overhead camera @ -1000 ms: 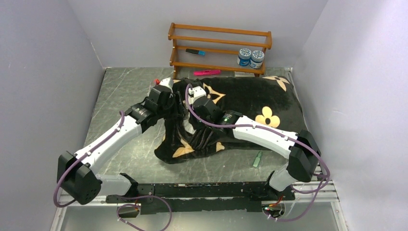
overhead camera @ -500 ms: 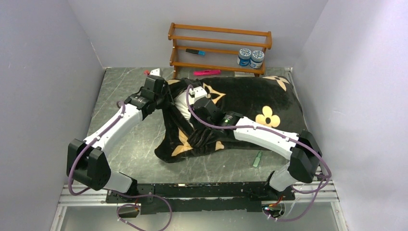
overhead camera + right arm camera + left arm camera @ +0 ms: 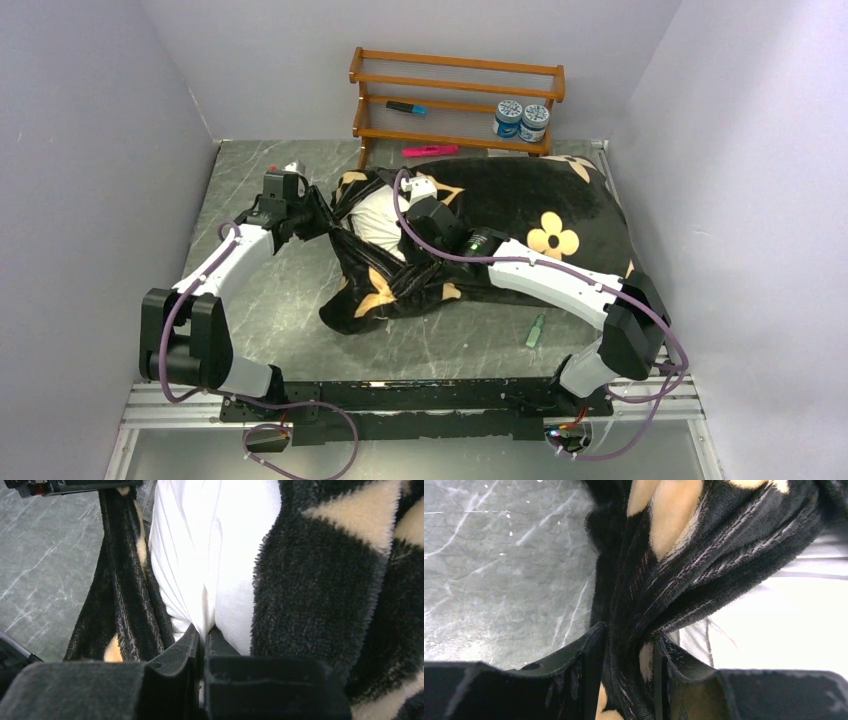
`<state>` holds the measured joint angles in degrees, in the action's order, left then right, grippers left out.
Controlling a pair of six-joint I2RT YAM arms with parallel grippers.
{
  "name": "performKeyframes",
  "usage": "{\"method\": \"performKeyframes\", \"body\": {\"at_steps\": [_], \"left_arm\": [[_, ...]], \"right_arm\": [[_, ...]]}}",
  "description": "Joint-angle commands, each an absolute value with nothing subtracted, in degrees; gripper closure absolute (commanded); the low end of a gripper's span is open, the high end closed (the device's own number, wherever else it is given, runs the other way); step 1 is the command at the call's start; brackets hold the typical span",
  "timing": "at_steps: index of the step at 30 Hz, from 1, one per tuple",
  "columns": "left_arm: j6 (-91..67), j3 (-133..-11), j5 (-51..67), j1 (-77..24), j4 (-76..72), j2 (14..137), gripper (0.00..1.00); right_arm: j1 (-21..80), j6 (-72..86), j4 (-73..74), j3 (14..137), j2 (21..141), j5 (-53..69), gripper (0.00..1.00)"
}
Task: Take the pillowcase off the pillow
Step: Remove the pillow from the pillowcase.
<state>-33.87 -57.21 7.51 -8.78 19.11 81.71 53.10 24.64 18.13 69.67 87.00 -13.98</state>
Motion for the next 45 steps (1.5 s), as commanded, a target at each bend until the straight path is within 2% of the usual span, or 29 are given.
{"method": "performKeyframes", "body": {"at_steps": [1,7,14,16,17,18,20,29,31,36,45], "left_arm": [[-30.2,-53.9,1.9,-3.0,20.9,81.7,0.57],[-32.2,-52.2,16.2,-4.0,18.4,74.6,0.53],[-36.5,-53.2,21.7,-7.0,20.7,66.6,0.49],[-38.4,-53.8,19.8,-8.7,22.2,64.4,0.46],[-39.1,-54.0,18.6,-9.5,23.1,63.3,0.36],[-40.0,-54.2,17.3,-10.3,24.1,62.2,0.30],[-41.8,-54.6,14.8,-12.2,26.3,60.5,0.25],[-56.2,-52.6,3.9,-26.3,29.1,54.2,0.21],[-58.6,-52.2,1.2,-29.5,28.9,54.3,0.18],[-61.6,-53.9,-5.4,-36.9,29.2,57.5,0.18],[-65.9,-51.9,-15.7,-42.1,28.5,60.0,0.20]], "right_arm": [[49.7,22.8,22.6,69.4,81.6,-20.0,1.00],[49.7,21.4,20.2,71.5,83.6,-15.0,1.00],[49.8,19.7,19.8,74.5,86.5,-12.1,1.00],[49.9,19.0,20.3,75.5,87.3,-12.0,1.00],[49.9,18.6,20.4,75.8,87.6,-11.8,1.00],[49.9,18.4,20.4,76.1,87.8,-11.6,1.00],[49.9,18.0,20.3,76.4,88.0,-11.4,1.00],[50.2,17.7,18.7,74.7,87.9,-9.1,1.00],[50.4,17.9,18.2,74.2,87.8,-8.6,1.00],[50.8,18.1,17.1,72.7,87.1,-7.8,1.00],[51.2,18.5,16.4,69.1,84.2,-7.7,1.00]]}}
